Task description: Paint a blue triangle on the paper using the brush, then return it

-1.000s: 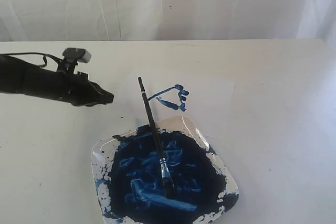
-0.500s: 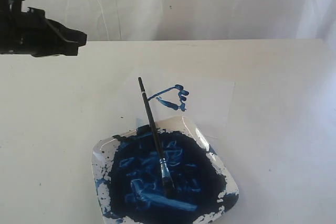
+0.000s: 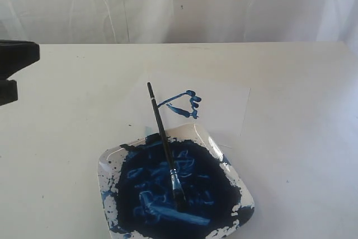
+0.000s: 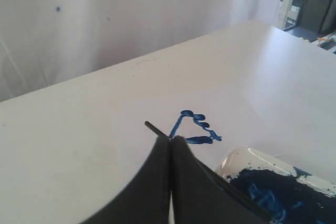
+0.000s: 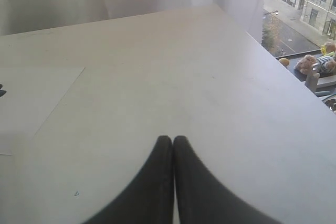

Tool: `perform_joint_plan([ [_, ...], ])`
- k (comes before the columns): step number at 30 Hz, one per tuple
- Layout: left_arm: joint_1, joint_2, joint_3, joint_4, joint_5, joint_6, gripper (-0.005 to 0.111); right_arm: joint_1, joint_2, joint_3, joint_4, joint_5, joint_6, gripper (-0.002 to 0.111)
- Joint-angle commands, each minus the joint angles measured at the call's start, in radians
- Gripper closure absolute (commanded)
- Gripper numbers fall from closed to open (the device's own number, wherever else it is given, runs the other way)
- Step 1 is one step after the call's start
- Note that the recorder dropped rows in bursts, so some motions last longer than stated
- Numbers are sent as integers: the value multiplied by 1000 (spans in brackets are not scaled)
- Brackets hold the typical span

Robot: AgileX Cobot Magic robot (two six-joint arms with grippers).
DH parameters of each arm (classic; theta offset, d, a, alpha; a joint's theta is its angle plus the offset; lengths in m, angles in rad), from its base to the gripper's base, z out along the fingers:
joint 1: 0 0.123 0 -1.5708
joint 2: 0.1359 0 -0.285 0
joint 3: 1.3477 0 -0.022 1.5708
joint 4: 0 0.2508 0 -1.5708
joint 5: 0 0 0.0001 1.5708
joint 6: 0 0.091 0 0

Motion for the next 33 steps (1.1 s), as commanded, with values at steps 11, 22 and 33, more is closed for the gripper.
perform_joint_plan([
  [11,-2,-112,35,-16,-127,-4,107,2,-5,2,0,-1,-8,108],
  [22,-2,-112,35,-27,-110,-4,107,2,-5,2,0,-1,10,108],
  [33,-2,-112,35,-36,-112,-6,107,2,-5,2,0,-1,10,108],
])
